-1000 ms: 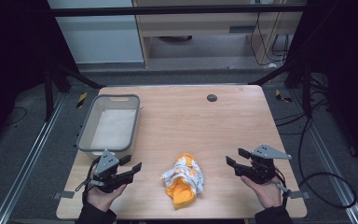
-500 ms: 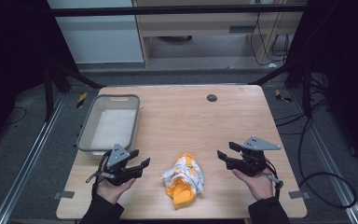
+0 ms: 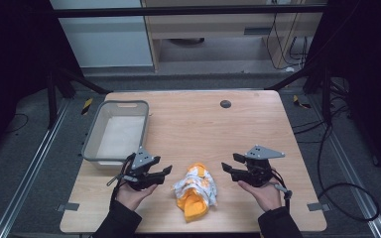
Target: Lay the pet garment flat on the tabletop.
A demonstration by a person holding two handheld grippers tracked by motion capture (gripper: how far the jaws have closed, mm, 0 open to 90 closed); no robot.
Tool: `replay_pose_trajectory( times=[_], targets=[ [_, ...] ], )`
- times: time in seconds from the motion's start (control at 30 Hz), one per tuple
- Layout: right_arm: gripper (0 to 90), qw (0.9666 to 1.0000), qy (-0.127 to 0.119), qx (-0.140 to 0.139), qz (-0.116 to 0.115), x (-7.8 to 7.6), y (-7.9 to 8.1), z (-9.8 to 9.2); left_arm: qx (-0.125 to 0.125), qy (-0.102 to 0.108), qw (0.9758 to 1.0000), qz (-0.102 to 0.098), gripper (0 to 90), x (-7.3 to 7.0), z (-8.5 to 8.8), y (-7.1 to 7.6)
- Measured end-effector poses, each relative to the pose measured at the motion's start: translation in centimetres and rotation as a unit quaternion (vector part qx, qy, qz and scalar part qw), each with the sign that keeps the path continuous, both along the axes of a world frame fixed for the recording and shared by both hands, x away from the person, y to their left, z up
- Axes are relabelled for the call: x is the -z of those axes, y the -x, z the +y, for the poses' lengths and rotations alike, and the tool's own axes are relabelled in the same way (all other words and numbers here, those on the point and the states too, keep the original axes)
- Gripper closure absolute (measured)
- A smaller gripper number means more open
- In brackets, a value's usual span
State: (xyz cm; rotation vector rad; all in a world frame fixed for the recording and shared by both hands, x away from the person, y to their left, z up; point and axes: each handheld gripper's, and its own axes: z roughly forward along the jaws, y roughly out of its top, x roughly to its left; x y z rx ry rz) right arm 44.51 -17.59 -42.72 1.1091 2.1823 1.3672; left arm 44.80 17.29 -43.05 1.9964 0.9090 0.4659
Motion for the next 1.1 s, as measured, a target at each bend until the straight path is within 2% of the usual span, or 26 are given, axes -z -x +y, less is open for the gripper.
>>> replay_pose_trajectory(
  times=[0.33, 0.57, 1.1],
  targets=[
    [45.2, 0.9997, 0.013, -0.017, 0.014, 1.1, -0.1, 1.0, 0.018, -0.008, 0.9996, 0.019, 45.6, 1.1, -1.9, -0.9],
    [47.1, 0.9993, 0.017, -0.025, 0.023, 1.7, -0.3, 1.4, 0.029, -0.011, 0.9991, 0.03, 49.1, 1.6, -2.6, -1.3],
    [51.0, 0.9971, 0.034, -0.054, 0.042, 2.8, -0.5, 2.8, 0.058, -0.018, 0.9971, 0.045, 52.6, 2.6, -4.5, -1.9]
  ],
)
